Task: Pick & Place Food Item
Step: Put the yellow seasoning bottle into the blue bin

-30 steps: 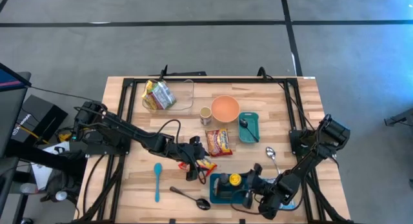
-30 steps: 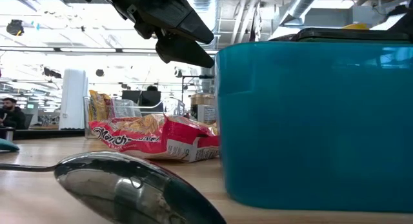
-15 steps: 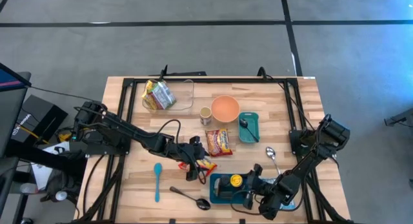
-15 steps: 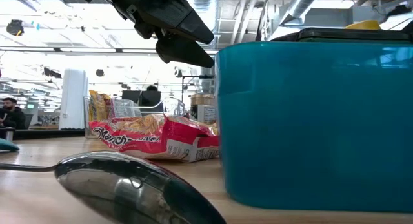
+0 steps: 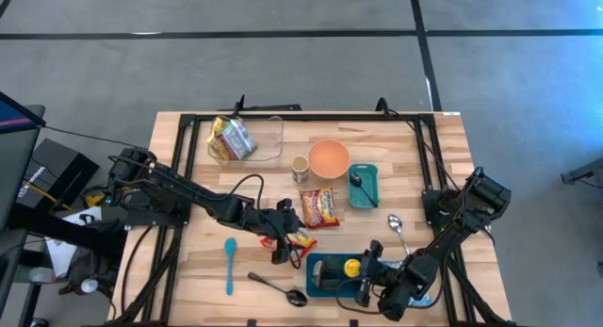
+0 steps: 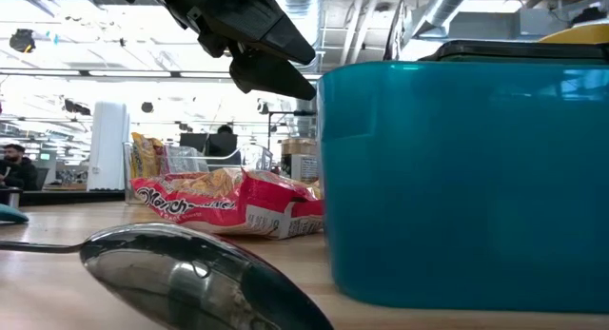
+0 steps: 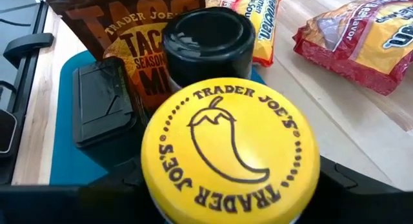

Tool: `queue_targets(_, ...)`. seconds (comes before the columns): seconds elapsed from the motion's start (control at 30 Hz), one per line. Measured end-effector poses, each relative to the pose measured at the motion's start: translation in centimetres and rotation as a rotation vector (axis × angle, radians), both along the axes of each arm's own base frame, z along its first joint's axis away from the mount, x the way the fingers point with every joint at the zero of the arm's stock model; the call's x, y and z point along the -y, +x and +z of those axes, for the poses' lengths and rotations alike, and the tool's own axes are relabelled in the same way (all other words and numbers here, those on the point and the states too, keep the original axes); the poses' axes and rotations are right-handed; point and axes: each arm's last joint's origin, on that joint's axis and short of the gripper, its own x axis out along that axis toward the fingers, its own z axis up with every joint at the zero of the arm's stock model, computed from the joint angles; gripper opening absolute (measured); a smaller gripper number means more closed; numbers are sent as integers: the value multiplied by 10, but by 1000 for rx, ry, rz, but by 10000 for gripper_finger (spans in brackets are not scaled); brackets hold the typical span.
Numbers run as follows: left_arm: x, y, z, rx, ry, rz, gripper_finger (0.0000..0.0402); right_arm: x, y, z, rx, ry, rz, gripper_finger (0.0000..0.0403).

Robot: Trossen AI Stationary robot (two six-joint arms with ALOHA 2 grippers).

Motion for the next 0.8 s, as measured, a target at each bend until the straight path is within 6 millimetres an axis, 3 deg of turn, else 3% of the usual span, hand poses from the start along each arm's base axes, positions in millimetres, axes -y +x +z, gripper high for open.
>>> queue_targets(0.8, 0, 0, 0, 0, 0, 0, 294, 0, 1, 1, -31, 62, 12, 241)
